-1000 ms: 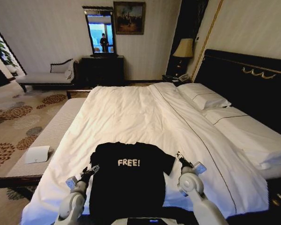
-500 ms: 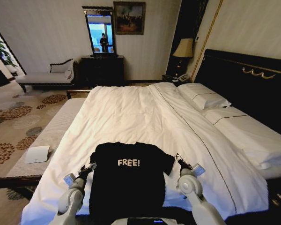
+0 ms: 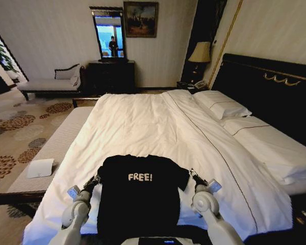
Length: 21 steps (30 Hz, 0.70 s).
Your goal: Fold the clothes on the bed.
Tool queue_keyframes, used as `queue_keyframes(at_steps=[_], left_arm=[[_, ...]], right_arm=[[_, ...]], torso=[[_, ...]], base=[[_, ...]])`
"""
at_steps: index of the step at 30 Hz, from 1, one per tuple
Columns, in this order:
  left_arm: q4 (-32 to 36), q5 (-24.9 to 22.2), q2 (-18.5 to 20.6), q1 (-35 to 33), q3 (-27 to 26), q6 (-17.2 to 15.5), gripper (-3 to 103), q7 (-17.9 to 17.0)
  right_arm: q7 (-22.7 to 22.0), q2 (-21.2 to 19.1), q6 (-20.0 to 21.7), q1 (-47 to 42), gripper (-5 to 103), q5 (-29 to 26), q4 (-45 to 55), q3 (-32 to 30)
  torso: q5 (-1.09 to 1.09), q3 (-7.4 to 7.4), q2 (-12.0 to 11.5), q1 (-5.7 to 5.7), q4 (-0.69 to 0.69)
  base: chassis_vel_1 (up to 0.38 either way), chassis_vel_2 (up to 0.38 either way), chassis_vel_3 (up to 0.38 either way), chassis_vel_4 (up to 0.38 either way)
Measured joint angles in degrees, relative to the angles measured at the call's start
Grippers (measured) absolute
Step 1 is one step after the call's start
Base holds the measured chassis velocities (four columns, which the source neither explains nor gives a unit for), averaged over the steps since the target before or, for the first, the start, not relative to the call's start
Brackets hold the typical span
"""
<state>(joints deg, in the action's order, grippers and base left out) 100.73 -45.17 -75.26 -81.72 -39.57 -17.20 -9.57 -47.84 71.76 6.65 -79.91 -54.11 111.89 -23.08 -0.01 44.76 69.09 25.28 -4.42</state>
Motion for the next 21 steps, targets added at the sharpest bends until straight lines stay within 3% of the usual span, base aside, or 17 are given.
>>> queue_keyframes(at_steps=[1, 5, 7, 9, 21], left_arm=[[0.0, 0.0, 0.0, 0.0, 0.0, 0.0, 32, 0.0], [0.5, -0.5, 0.0, 0.5, -0.5, -0.2, 10, -0.5], [0.8, -0.8, 0.1, 0.6, -0.8, -0.3, 10, -0.6], [1.3, -1.4, 0.3, 0.7, -1.4, -0.5, 2, -0.8], [0.5, -6.2, 2.0, 3.4, -5.4, -3.0, 0, -3.1]], right_arm=[[0.0, 0.0, 0.0, 0.0, 100, 0.0, 0.0, 0.0], [0.3, -0.1, 0.0, 0.0, 100, 0.0, -0.2, 0.2], [0.3, -0.2, 0.0, -0.1, 100, 0.0, -0.3, 0.2], [0.4, -0.2, 0.0, -0.2, 100, 0.1, -0.4, 0.2], [0.6, -0.2, 0.0, -0.1, 100, 0.1, -0.4, 0.3]], torso=[[0.00, 0.00, 0.0, 0.00, 0.00], [0.00, 0.00, 0.0, 0.00, 0.00], [0.00, 0.00, 0.0, 0.00, 0.00], [0.00, 0.00, 0.0, 0.00, 0.00], [0.00, 0.00, 0.0, 0.00, 0.00]], base=[[0.000, 0.000, 0.000, 0.000], [0.000, 0.000, 0.000, 0.000], [0.000, 0.000, 0.000, 0.000], [0.000, 0.000, 0.000, 0.000], [0.000, 0.000, 0.000, 0.000]])
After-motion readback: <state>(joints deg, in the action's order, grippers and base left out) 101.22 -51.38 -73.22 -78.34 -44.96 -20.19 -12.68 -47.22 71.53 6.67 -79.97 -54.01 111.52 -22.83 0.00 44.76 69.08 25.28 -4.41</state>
